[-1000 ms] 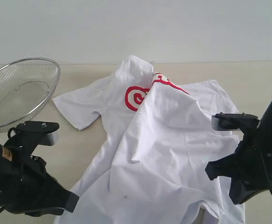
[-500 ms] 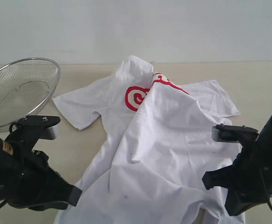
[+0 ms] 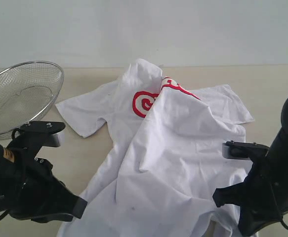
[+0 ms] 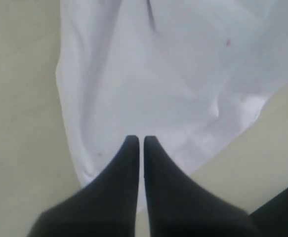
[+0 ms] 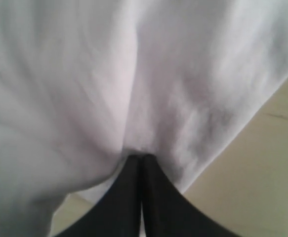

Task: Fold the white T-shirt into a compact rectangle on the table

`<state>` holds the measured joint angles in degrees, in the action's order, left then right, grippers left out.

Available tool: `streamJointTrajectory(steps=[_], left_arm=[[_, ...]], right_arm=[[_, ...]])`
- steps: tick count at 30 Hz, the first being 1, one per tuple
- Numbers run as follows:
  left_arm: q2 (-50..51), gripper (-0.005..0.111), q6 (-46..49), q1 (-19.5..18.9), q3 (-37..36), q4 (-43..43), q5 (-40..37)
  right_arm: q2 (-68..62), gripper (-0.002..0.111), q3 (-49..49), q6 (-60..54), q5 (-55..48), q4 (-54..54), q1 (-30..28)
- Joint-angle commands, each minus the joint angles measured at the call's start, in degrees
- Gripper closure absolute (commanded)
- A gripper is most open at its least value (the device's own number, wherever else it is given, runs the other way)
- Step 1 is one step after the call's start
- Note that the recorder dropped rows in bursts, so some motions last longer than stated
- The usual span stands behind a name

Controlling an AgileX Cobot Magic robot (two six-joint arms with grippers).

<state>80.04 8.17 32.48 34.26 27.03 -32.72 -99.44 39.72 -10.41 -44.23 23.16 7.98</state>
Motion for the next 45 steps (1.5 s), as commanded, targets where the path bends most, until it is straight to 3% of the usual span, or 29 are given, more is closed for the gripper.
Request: streamJointTrajectory(steps=[1,28,33,45], left_arm=[[-0.4,0.102,0.5,0.1,0.3,0.6,-0.4],[-0.4,0.102,2.2,0.1,0.3,0.6,-2.2],[-0.4,0.102,2.2,0.1,0.3,0.5,-2.5],[-0.4,0.102,2.5,0.1,0.4,0.4,-0.8]], right_arm=[[-3.0,0.108,-0.3,-0.8,0.2,-0.6,0.0],[-3.0,0.108,-0.2,28.4,-3.1,-33.8,-0.1],[-2.0,0.108,-0.2,26.7,-1.1,-31.2,-4.0],[6.7,0.108,-0.1,19.9,2.1,-23.2,-4.1]])
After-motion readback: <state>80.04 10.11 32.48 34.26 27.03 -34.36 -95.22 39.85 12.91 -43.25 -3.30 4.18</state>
